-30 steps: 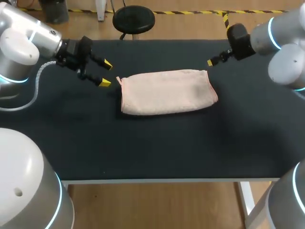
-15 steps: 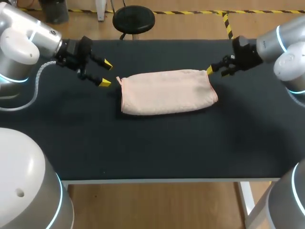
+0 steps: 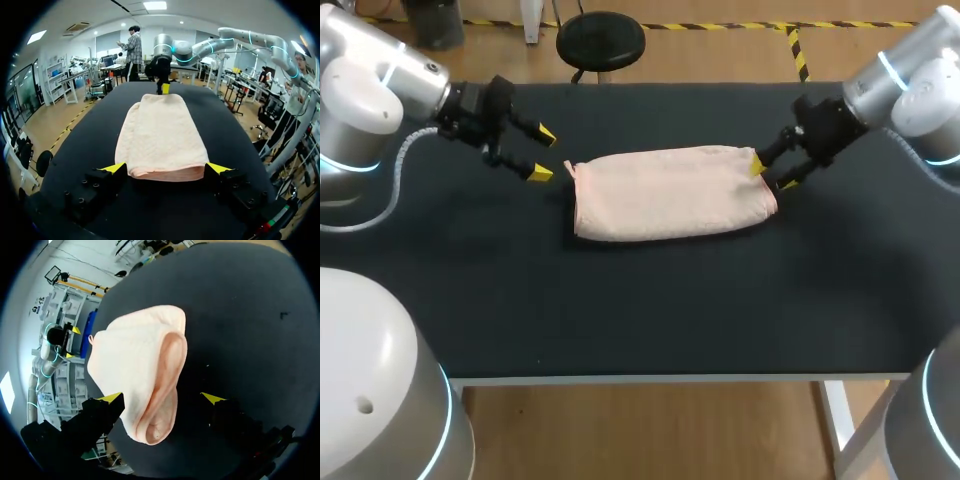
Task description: Fold the towel
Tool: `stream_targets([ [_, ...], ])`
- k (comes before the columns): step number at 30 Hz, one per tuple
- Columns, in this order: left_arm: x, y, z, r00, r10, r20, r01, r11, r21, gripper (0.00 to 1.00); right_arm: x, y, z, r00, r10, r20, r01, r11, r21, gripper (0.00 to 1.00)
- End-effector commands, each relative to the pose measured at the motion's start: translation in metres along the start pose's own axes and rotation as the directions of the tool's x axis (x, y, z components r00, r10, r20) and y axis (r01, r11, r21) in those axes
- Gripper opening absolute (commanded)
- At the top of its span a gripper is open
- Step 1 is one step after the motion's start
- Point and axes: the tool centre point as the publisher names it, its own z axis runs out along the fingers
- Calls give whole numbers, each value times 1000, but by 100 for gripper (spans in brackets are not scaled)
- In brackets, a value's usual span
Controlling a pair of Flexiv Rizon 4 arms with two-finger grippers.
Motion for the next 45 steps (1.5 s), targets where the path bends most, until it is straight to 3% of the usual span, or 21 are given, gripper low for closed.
stream_targets([
  [1, 0, 1, 1, 1000, 1, 3, -1, 1000, 3, 100, -3, 3, 8, 1000, 5, -15, -4, 996, 86, 100],
  [13, 0, 1, 1, 1000, 1, 3, -1, 1000, 3, 100, 0, 3, 18, 998, 35, -46, -32, 997, 65, 100],
  [37, 0, 1, 1, 1000, 1, 3, -1, 1000, 3, 100, 34, 8, 45, 995, 49, -84, -47, 998, 35, 100],
  [39, 0, 1, 1, 1000, 1, 3, -1, 1000, 3, 100, 35, 8, 46, 996, 50, -76, -48, 998, 30, 38],
  [40, 0, 1, 1, 1000, 1, 3, -1, 1000, 3, 100, 36, 8, 46, 996, 51, -73, -49, 998, 29, 16],
  [41, 0, 1, 1, 1000, 1, 3, -1, 1000, 3, 100, 37, 8, 46, 996, 52, -66, -50, 998, 27, 0],
  [45, 0, 1, 1, 1000, 1, 3, -1, 1000, 3, 100, 41, 9, 47, 998, 55, -40, -54, 998, 21, 0],
])
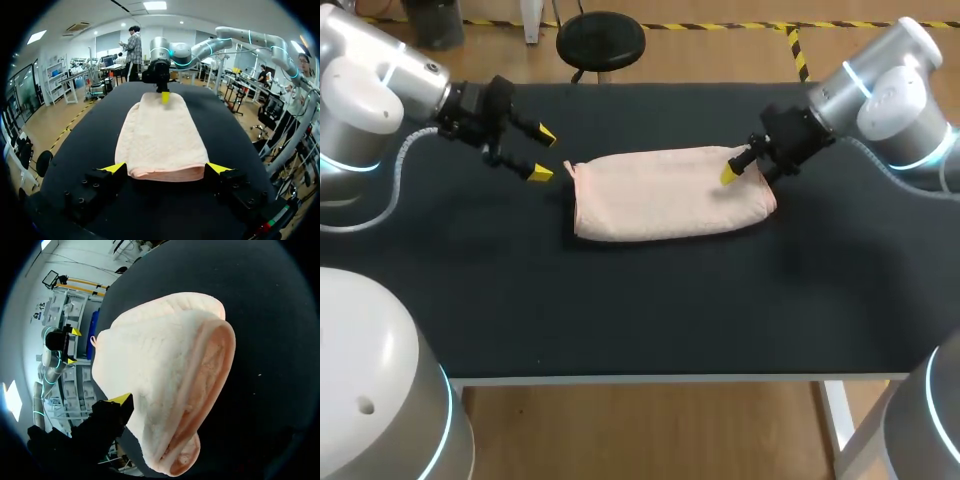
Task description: Fold the towel
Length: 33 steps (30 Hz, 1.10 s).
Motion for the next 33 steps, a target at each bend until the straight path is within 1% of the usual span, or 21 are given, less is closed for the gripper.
stream_targets([
  [1, 0, 1, 1, 1000, 1, 3, -1, 1000, 2, 100, 7, -1, 2, 1000, 2, 28, -2, 1000, -5, 0],
  [8, 0, 1, 1, 1000, 1, 3, -1, 1000, 2, 100, 13, 3, 4, 993, 19, 117, -20, 1000, 8, 0],
  [13, 0, 1, 1, 1000, 1, 3, -1, 1000, 2, 100, 30, 18, 6, 985, 0, 174, -1, 1000, 7, 0],
  [17, 0, 1, 1, 1000, 1, 3, -1, 1000, 2, 100, 51, 33, 13, 978, -33, 207, 30, 999, 15, 0],
  [21, 0, 1, 1, 1000, 1, 3, -1, 1000, 2, 100, 77, 41, 28, 974, -71, 216, 65, 997, 35, 0],
  [24, 0, 1, 1, 1000, 1, 3, -1, 1000, 2, 100, 96, 43, 46, 972, -90, 216, 80, 995, 54, 0],
  [31, 0, 1, 1, 1000, 1, 3, -1, 1000, 2, 100, 127, 44, 80, 972, -107, 210, 91, 992, 84, 0],
  [33, 0, 1, 1, 1000, 1, 3, -1, 1000, 2, 100, 141, 42, 89, 971, -124, 203, 107, 990, 94, 0],
])
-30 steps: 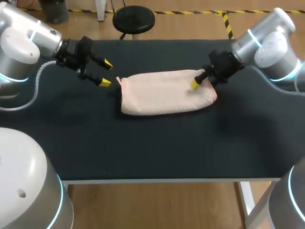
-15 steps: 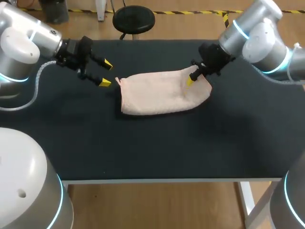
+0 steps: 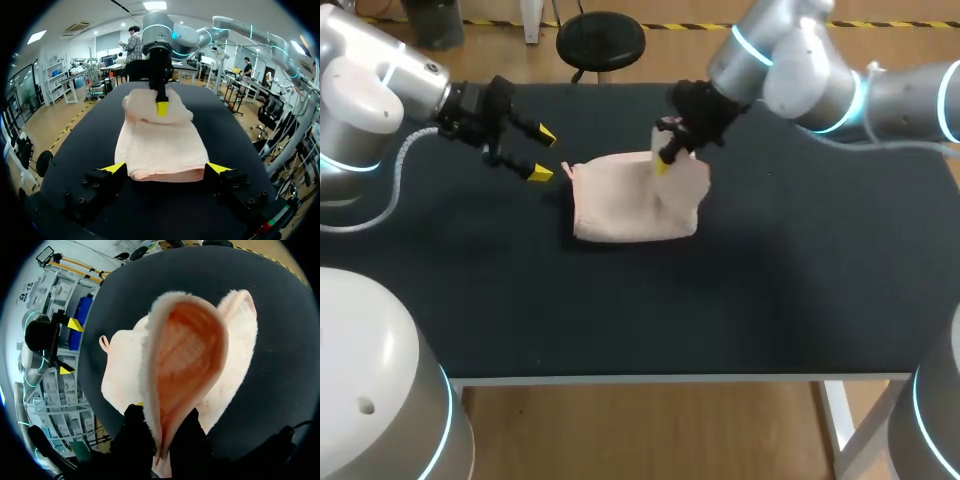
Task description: Fold the towel
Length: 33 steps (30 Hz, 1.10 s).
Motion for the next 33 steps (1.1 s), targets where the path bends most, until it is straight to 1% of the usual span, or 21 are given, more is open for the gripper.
stream_targets([
  [1, 0, 1, 1, 1000, 1, 2, -1, 1000, 2, 100, 25, 9, 15, 1000, -23, 9, 23, 1000, 17, 0],
  [4, 0, 1, 1, 1000, 1, 2, -1, 1000, 2, 100, 40, 11, 19, 999, -38, 12, 38, 999, 17, 0],
  [12, 0, 1, 1, 1000, 1, 2, -1, 1000, 2, 100, 72, 18, 34, 996, -86, 18, 85, 996, 26, 0],
  [16, 0, 1, 1, 1000, 1, 2, -1, 1000, 2, 100, 78, 18, 42, 993, -108, 39, 107, 993, 46, 0],
  [17, 0, 1, 1, 1000, 1, 2, -1, 1000, 2, 100, 78, 17, 44, 993, -108, 44, 106, 993, 51, 75],
  [18, 0, 1, 1, 1000, 1, 2, -1, 1000, 2, 100, 79, 16, 45, 994, -102, 49, 99, 994, 50, 100],
  [21, 0, 1, 1, 1000, 1, 2, -1, 1000, 2, 100, 82, 15, 42, 993, -106, 49, 104, 994, 38, 100],
  [24, 0, 1, 1, 1000, 1, 2, -1, 1000, 2, 100, 87, 15, 34, 992, -111, 60, 110, 994, 29, 100],
  [27, 0, 1, 1, 1000, 1, 2, -1, 1000, 2, 100, 90, 10, 16, 990, -111, 86, 110, 994, 13, 100],
  [33, 0, 1, 1, 1000, 1, 2, -1, 1000, 2, 100, 87, 3, -17, 988, -88, 127, 93, 995, -33, 100],
])
